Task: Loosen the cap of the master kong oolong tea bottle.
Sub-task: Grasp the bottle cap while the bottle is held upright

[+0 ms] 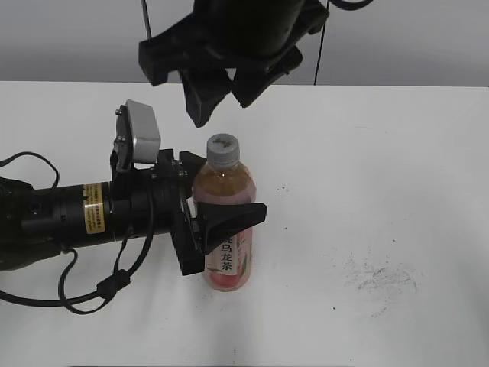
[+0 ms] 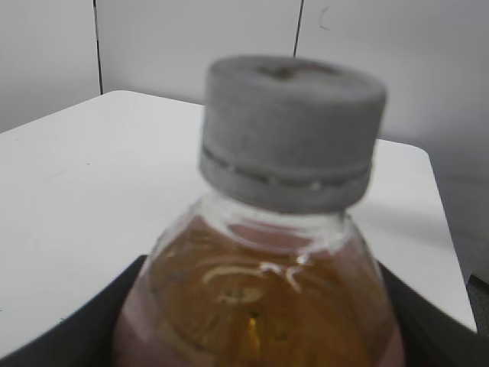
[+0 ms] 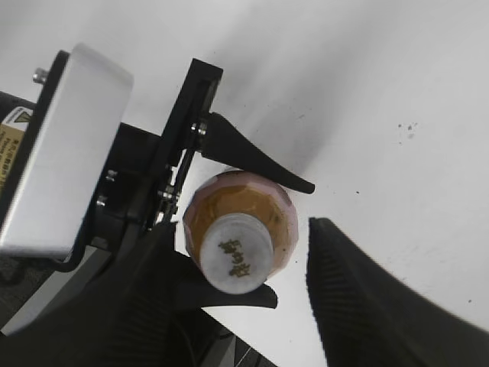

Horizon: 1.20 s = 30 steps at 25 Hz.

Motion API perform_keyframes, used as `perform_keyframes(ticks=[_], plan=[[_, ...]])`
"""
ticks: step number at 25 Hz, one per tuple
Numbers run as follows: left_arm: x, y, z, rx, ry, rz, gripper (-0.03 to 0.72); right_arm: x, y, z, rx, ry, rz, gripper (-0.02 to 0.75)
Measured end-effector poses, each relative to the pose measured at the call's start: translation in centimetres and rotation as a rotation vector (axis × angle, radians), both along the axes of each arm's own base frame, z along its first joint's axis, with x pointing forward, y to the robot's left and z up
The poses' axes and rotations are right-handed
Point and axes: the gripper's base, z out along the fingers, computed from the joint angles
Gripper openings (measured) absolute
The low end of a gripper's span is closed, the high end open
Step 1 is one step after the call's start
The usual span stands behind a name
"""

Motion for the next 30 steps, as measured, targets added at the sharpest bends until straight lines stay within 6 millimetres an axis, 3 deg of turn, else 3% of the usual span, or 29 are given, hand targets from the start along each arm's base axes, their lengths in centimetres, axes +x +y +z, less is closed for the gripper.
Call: perform_keyframes(ticks=[16, 30], plan=[[0.0, 0.0, 0.0, 0.000, 0.000, 0.000, 0.446, -0.2, 0.5, -2.9, -0.036, 0.101, -0.001, 0.416], [0.0, 0.0, 0.0, 0.000, 0.000, 0.000, 0.446, 0.1, 0.3, -3.0, -0.045, 0.095, -0.025, 0.361]])
